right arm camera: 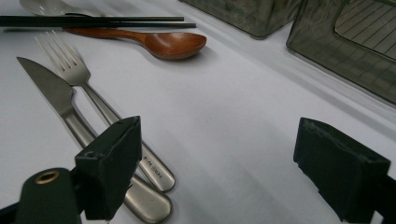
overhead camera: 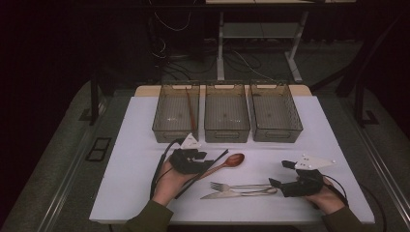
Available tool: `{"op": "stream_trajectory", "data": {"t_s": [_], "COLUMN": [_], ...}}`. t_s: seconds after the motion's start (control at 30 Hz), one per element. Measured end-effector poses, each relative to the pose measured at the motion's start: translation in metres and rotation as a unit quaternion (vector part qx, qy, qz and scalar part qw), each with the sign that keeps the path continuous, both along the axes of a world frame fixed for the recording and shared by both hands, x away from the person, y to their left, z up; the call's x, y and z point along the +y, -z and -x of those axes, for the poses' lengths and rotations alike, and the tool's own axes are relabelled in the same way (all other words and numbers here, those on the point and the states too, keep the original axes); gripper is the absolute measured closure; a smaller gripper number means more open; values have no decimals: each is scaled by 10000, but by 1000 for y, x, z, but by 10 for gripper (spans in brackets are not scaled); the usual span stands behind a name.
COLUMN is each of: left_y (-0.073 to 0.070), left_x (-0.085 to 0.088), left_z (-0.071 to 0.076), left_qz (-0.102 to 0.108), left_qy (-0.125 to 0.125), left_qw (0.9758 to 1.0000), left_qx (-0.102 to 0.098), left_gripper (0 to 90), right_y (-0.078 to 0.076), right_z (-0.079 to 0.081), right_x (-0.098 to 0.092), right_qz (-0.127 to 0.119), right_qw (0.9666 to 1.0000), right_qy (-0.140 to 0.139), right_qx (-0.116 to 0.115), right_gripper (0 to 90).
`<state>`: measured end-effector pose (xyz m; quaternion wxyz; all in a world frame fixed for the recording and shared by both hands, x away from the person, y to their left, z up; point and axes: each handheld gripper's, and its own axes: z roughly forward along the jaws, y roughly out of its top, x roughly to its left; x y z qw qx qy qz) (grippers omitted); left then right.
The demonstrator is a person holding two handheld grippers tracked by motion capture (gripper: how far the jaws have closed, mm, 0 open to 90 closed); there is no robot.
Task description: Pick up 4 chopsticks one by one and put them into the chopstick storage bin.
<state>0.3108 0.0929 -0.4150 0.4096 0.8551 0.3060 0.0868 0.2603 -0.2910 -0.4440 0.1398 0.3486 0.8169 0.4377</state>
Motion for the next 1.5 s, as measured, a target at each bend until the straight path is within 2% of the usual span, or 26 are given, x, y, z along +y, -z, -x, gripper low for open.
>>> {"op": "stream_trajectory", "data": {"t_s": [0.2,0.3,0.4,0.5,0.53,0.67,0.77,0.87,1.07,1.17,1.5], "left_y": [2,4,7,8,9,13,17,19,22,24,27], "left_x": [28,39,45,46,44,40,38,39,37,35,33], "left_z": [23,34,45,52,53,54,54,52,52,51,50], "left_qz": [39,-7,28,10,99,-81,-76,-199,-240,-356,-502], "left_qy": [-122,-163,-213,-158,-190,-109,-129,-77,-42,22,39], "left_qw": [9999,9999,9998,9999,9998,9998,9996,9994,9990,9986,9977], "left_qx": [-20,-20,0,-13,-2,131,220,289,369,385,456], "left_gripper": [652,683,712,730,733,747,753,760,772,776,783], "right_y": [0,0,1,0,0,1,1,1,1,1,1], "right_z": [0,0,0,0,0,-1,0,-1,-1,-1,-1], "right_x": [1,1,1,1,1,1,1,1,1,1,1], "right_qz": [0,-2,17,29,32,18,21,16,14,16,12], "right_qw": [10000,10000,10000,10000,10000,10000,10000,10000,10000,10000,10000], "right_qy": [-22,-16,-21,-19,-17,-5,-14,-4,-16,-16,-19], "right_qx": [-1,-3,-2,-11,-9,5,-1,1,-4,2,-1], "right_gripper": [152,152,152,152,152,152,152,152,152,152,152]}}
